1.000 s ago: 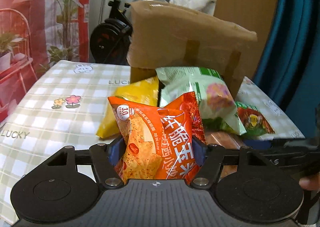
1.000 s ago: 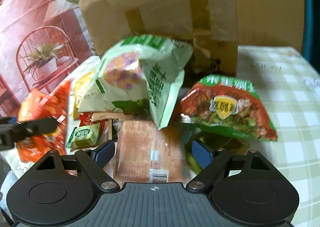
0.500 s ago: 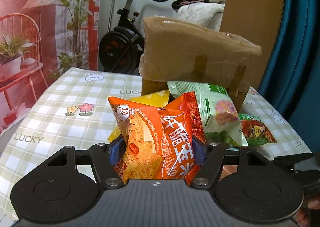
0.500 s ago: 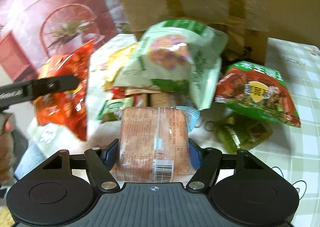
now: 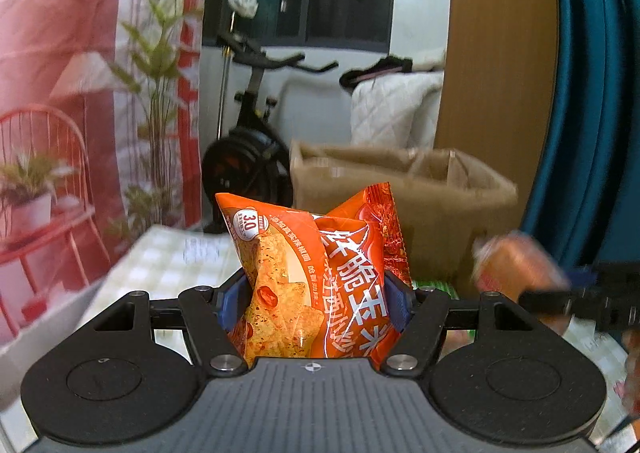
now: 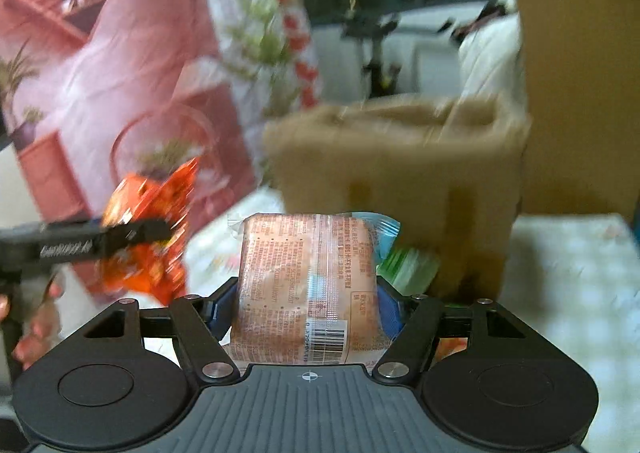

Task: Organize snacks
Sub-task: 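Carry both held snacks over the box and open both tools to drop them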

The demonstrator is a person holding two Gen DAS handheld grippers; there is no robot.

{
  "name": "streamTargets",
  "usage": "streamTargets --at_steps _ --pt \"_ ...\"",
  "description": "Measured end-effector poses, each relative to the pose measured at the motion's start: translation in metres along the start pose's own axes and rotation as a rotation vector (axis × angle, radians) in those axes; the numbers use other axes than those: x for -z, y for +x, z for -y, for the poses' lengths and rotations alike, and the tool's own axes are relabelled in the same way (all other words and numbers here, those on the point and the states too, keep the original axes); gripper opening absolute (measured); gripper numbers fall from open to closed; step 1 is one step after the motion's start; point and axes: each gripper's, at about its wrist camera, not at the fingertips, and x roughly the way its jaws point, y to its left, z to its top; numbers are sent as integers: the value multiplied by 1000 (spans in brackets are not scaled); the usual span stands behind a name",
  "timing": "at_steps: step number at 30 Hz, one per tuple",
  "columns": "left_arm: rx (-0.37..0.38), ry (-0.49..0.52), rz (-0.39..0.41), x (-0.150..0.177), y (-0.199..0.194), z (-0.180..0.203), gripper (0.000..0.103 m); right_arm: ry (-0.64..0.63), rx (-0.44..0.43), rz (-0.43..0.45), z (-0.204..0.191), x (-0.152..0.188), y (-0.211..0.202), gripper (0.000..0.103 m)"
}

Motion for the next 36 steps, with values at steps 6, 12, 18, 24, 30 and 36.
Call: streamTargets --at_steps 6,12,18,24,30,36 --pt "16 49 62 -50 34 14 71 -52 132 134 45 -61 18 65" --pt "14 106 98 -98 84 34 71 -65 210 171 89 -101 70 65" --pt "32 104 63 -128 143 46 71 -84 224 149 105 -120 121 65" --pt "32 94 18 -138 184 48 71 -56 222 96 118 -120 155 65" --pt "67 88 -47 -126 206 47 78 -43 231 67 122 -120 171 65" --pt "55 104 -43 -122 188 40 79 -26 224 78 118 -112 153 67"
